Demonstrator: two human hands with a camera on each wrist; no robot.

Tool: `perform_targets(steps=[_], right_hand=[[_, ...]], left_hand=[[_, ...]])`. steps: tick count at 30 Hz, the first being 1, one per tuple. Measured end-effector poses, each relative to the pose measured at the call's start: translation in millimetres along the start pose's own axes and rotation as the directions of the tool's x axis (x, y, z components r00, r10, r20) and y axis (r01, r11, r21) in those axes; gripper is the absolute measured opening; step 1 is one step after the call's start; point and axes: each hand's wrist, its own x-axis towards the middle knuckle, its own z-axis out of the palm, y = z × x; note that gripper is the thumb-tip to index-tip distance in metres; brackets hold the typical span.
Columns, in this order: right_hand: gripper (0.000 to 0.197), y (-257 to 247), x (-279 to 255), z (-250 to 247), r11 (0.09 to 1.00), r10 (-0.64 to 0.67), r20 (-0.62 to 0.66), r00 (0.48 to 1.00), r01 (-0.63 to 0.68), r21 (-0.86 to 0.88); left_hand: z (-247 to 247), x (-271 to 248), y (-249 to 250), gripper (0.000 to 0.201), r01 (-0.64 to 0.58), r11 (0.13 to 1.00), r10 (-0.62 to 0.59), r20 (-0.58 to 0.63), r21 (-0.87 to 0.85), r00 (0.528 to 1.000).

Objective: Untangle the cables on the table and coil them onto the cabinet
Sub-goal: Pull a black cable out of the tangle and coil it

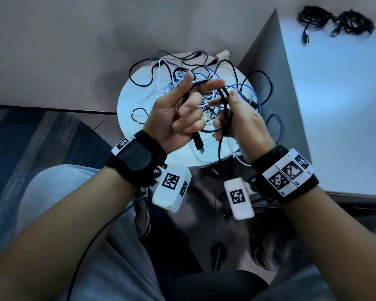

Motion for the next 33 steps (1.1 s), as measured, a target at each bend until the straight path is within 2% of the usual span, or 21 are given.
perform_targets(steps=[2,4,6,8,10,12,15,18,20,21,22,23,24,25,26,29,30,31,33], right_hand=[[0.046,7.0,-4.1,7.1,0.993,0.11,0.03,0.994,-0.111,0.045],[0.041,15.0,-11.3,19.4,0.981,0.189,0.097,0.977,-0.192,0.023],[0.037,21.3,-18.9,32.4,0.968,0.241,0.159,0.957,-0.225,-0.112],[0.027,23.5,-21.1,39.5,0.942,0.263,0.178,0.948,-0.212,-0.259],[0.021,20.2,-18.5,39.0,0.916,0.276,0.169,0.946,-0.205,-0.346],[0.024,15.9,-14.0,31.4,0.897,0.273,0.167,0.947,-0.188,-0.4],[0.016,8.0,-13.4,23.4,0.888,0.277,0.215,0.936,-0.165,-0.429],[0.029,6.8,-12.8,21.3,0.855,0.211,0.165,0.963,-0.1,-0.509],[0.032,5.6,-11.9,20.9,0.83,0.151,0.135,0.979,-0.051,-0.555],[0.032,4.3,-12.4,21.2,0.823,0.129,0.149,0.98,-0.022,-0.567],[0.033,3.4,-13.2,21.7,0.819,0.104,0.163,0.981,0.009,-0.573],[0.032,2.6,-14.0,22.3,0.819,0.087,0.164,0.983,0.024,-0.573],[0.029,2.7,-14.2,22.5,0.826,0.076,0.147,0.986,0.02,-0.563],[0.026,2.8,-14.1,23.0,0.841,0.072,0.124,0.99,0.007,-0.541],[0.024,3.6,-13.7,22.9,0.854,0.07,0.102,0.992,-0.006,-0.521],[0.013,6.5,-12.3,20.4,0.863,0.02,0.106,0.994,0.036,-0.505],[0.007,6.7,-11.9,18.7,0.867,0.002,0.113,0.994,0.055,-0.496],[0.01,7.1,-10.5,16.7,0.871,-0.017,0.109,0.994,0.068,-0.487],[0.019,6.7,-8.5,11.9,0.859,-0.076,0.104,0.992,0.118,-0.498]], left_hand=[[3.2,1.0,6.1,0.058,-0.076,0.997,0.078,-0.076,0.024,0.994],[4.5,1.0,11.4,0.054,-0.151,0.984,0.166,-0.189,0.091,0.968],[1.8,1.3,14.8,0.052,-0.167,0.976,0.202,-0.282,0.141,0.938],[-0.1,1.6,14.4,0.048,-0.116,0.955,0.205,-0.325,0.273,0.923],[1.6,1.8,10.5,0.038,-0.043,0.899,0.205,-0.332,0.436,0.921],[2.5,1.7,5.0,0.028,-0.028,0.838,0.23,-0.305,0.545,0.924],[-2.5,2.9,2.9,0.028,-0.078,0.814,0.298,-0.299,0.575,0.907],[-5.7,4.5,2.0,0.031,-0.053,0.738,0.336,-0.299,0.673,0.893],[-6.5,2.9,-3.3,0.019,-0.018,0.607,0.345,-0.243,0.795,0.907],[-9.0,1.8,-6.5,0.016,0.01,0.48,0.357,-0.206,0.877,0.911],[-12.2,0.7,-9.5,0.019,0.052,0.302,0.372,-0.169,0.952,0.913],[-17.4,0.7,-12.5,0.028,0.098,0.118,0.386,-0.137,0.988,0.912],[-20.9,1.7,-14.7,0.033,0.138,-0.013,0.395,-0.122,0.99,0.911],[-23.6,2.8,-15.9,0.033,0.166,-0.078,0.399,-0.122,0.983,0.909],[-24.9,3.6,-16.0,0.034,0.185,-0.105,0.394,-0.13,0.977,0.91],[-28.9,6.8,-11.2,0.044,0.235,-0.097,0.344,-0.189,0.967,0.92],[-30.4,7.6,-8.7,0.047,0.248,-0.059,0.309,-0.219,0.967,0.926],[-31.6,8.0,-6.1,0.049,0.262,0.032,0.255,-0.261,0.965,0.931],[-30.6,7.8,-1.9,0.052,0.278,0.309,0.113,-0.325,0.91,0.939]])
